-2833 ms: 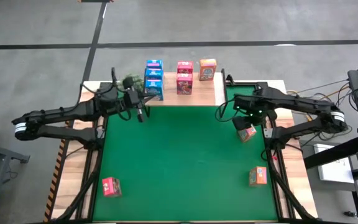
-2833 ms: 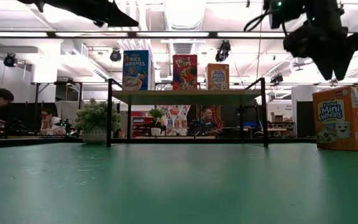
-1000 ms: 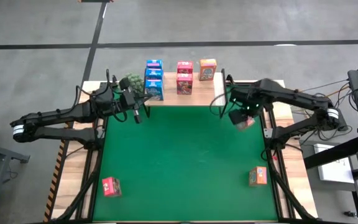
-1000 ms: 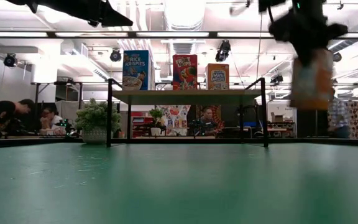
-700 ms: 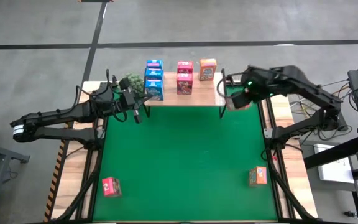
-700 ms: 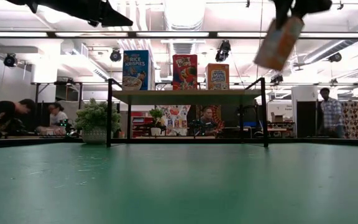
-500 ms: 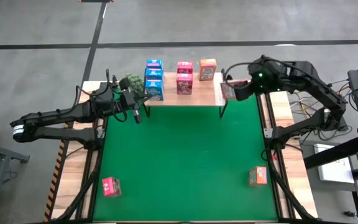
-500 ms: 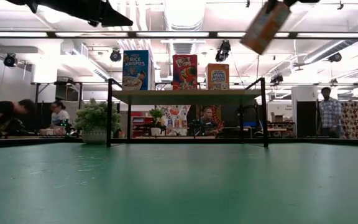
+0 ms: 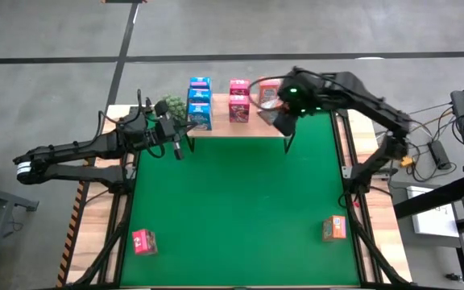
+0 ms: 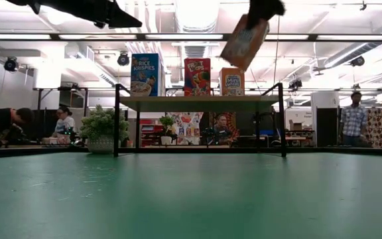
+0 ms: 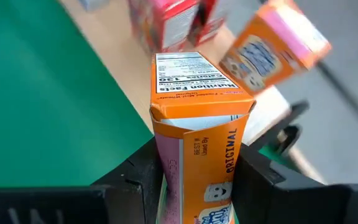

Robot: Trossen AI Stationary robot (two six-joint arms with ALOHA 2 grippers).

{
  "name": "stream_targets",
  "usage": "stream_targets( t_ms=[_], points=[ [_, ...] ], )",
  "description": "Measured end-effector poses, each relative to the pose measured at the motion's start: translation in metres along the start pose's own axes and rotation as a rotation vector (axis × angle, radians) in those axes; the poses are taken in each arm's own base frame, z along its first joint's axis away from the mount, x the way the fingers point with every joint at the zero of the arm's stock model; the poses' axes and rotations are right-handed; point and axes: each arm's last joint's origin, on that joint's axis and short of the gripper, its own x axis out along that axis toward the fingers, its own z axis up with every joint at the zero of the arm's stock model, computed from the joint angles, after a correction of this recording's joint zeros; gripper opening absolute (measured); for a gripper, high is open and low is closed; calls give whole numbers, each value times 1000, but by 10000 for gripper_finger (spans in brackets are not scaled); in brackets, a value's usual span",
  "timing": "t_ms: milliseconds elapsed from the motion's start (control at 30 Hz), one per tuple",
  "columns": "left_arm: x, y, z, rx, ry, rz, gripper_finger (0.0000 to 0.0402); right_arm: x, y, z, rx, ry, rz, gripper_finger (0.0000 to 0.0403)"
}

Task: Stack cereal on shelf
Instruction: Put the top orange cereal box on the shelf aligned with the other orange cereal box

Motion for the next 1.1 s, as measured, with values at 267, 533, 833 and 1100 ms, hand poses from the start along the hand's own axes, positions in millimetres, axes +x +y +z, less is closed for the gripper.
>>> stream_targets(
  t_ms=[267, 533, 833, 1100],
  points=[
    [0, 0, 0, 0, 0, 0, 0, 59, 3, 24, -404, 224, -11, 139],
    [0, 0, -1, 1, 8, -4, 0, 90, -5, 40, -463, 279, -28, 141],
    [0, 0, -1, 1, 8, -4, 0, 93, -24, 45, -402, 268, -67, 203],
    [0, 0, -1, 7, 7, -3, 0, 93, -27, 46, -410, 263, -71, 241]
  ],
)
